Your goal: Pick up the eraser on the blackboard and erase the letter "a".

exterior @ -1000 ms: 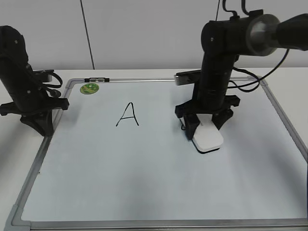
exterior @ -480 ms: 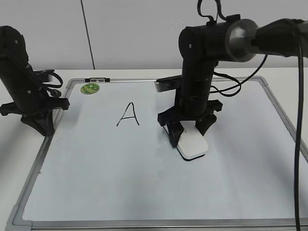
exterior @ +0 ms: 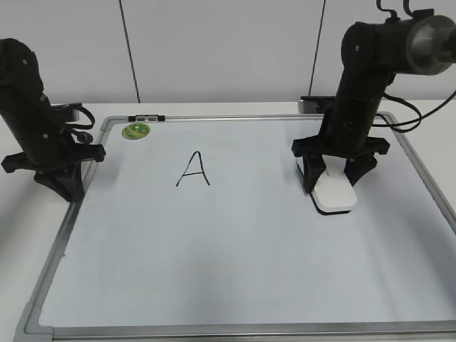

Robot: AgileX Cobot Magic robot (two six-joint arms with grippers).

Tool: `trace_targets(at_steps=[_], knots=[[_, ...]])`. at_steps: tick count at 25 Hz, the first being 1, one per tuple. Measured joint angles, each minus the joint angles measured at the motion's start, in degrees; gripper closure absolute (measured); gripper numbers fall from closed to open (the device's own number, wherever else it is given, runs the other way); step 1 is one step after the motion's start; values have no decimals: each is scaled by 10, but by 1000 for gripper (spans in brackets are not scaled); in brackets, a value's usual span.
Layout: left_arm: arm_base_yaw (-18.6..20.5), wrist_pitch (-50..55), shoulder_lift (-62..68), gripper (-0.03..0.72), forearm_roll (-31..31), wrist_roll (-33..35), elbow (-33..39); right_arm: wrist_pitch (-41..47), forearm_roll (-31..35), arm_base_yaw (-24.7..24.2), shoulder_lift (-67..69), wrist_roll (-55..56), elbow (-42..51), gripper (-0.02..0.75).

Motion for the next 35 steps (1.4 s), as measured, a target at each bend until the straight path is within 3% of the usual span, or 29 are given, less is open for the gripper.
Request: trace_targets(at_steps=[9,17,22,27,30,35], knots=[[0,3,0,627,0,1,0,0,87,3,-5,-32,-37,219],[0,3,0,622,6,1,0,-15,70,6,-153,-47,-33,219],[0,4,0,620,6,1,0,-62,28,6,-237,-46,61,219],[0,4,0,615,7,2,0,-111,-43,0,-310,-6,219,219],[0,5,0,614,7,2,0,-121,-53,-27,-333,8,294,219],[0,6,0,613,7,2,0,-120,-57,-80,-338,10,338,219]])
